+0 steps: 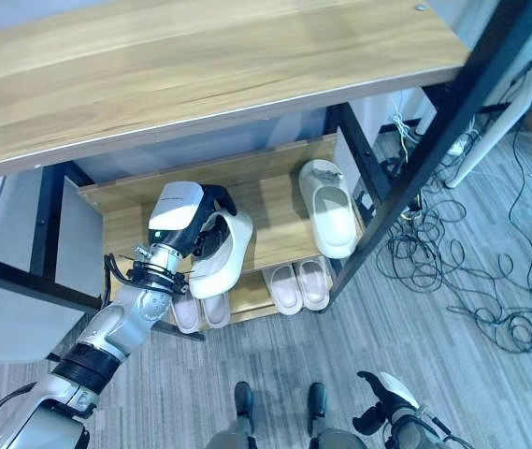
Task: Arrange the slippers neatly on the shoe rack.
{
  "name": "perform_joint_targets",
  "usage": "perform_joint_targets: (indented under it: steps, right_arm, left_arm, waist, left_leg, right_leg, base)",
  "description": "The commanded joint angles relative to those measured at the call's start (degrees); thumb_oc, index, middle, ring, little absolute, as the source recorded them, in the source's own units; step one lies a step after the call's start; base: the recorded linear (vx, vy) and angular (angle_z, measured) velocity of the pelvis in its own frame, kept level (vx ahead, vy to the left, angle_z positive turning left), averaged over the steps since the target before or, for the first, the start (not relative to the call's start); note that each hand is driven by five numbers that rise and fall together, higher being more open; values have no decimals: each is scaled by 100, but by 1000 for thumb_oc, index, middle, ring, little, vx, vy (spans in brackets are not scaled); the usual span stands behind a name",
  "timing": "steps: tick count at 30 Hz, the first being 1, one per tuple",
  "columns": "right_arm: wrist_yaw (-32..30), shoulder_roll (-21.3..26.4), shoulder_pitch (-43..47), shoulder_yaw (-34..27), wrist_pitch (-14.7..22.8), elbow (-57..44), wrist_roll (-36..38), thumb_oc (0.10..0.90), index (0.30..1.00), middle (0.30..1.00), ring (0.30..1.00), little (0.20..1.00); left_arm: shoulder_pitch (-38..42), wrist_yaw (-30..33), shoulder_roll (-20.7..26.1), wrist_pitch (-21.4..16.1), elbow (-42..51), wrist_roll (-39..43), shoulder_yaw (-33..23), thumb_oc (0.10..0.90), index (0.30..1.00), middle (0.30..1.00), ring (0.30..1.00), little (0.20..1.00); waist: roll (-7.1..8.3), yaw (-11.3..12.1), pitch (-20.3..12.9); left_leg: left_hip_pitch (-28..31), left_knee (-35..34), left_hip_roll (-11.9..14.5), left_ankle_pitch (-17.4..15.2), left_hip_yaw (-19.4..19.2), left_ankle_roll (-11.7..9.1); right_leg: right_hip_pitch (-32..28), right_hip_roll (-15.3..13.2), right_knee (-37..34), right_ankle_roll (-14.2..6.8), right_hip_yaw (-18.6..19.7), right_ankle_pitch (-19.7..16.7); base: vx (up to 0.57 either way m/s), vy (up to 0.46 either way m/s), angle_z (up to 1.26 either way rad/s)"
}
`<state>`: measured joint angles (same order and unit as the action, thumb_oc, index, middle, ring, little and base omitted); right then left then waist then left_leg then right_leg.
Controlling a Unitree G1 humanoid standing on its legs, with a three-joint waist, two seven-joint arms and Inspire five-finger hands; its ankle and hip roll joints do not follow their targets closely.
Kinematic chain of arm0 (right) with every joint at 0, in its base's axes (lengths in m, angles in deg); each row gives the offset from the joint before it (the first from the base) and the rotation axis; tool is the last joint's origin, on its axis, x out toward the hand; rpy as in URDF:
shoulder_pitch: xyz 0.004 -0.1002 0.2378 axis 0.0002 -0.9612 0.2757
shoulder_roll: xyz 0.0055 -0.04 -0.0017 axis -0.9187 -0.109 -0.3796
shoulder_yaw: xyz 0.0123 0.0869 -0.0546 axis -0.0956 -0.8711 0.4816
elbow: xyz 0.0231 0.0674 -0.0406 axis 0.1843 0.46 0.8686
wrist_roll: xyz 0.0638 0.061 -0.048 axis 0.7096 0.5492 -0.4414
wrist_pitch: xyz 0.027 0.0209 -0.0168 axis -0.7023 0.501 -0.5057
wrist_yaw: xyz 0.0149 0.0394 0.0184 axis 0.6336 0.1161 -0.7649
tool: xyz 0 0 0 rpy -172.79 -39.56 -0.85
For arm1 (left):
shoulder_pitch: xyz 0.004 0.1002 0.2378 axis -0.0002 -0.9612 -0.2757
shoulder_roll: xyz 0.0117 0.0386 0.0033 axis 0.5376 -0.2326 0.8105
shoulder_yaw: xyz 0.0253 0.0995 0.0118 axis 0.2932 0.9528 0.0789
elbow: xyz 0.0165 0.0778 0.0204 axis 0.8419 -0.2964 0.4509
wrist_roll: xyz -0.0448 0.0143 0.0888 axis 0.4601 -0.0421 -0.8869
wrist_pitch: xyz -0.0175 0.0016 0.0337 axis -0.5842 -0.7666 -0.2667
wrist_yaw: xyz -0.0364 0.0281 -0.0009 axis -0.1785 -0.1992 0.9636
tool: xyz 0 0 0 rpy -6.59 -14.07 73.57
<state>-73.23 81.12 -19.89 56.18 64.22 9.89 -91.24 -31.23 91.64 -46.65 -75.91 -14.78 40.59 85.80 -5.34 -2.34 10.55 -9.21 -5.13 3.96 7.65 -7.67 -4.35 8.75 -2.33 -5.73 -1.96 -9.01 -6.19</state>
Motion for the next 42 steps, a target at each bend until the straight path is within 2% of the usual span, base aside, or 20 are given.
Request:
perform_joint_targets:
  steps: [1,12,18,26,41,42]
  right_arm:
    - [-195,401,-347,-136,66,-466,118,800,900,900,900,900]
    - [-136,578,-509,-194,113,-454,196,800,900,900,900,900]
    - [-155,546,-459,-128,143,-399,235,800,900,900,900,900]
    - [-181,527,-440,-95,172,-395,243,800,900,900,900,900]
    - [-177,488,-417,34,231,-422,276,800,900,900,900,900]
    - [-176,493,-419,44,232,-427,276,800,900,900,900,900]
  left_arm:
    - [1371,611,-126,-160,-83,190,-182,400,300,300,300,300]
    - [2520,540,345,63,-1066,-154,567,400,300,300,300,300]
    - [2898,552,424,126,-1570,-189,826,400,300,300,300,300]
    - [3079,575,531,169,-1878,-167,904,400,300,300,300,300]
    - [3738,615,612,248,-2389,-190,1298,400,300,300,300,300]
    - [3770,625,623,255,-2414,-190,1300,480,420,420,420,420]
  waist:
    - [-31,-165,-358]
    - [-223,-429,-315]
    - [-225,-469,-288]
    - [-192,-468,-261]
    - [-76,-499,-205]
    - [-73,-500,-197]
  left_leg:
    - [78,13,-222,-628,-28,-2]
    - [136,13,-305,-680,-191,18]
    - [72,13,-319,-666,-206,20]
    - [-9,13,-303,-647,-202,17]
    - [-189,13,-261,-597,-163,0]
    - [-198,13,-258,-594,-164,-1]
  right_leg:
    - [52,-512,73,-616,-48,440]
    - [113,-595,73,-673,81,370]
    - [196,-613,73,-681,90,338]
    - [280,-615,73,-686,75,310]
    - [439,-581,73,-666,59,269]
    - [445,-582,73,-666,61,270]
  base:
    - [19,60,-20]
    - [18,30,-14]
    - [5,-1,-11]
    - [0,0,0]
    - [0,0,0]
    - [0,0,0]
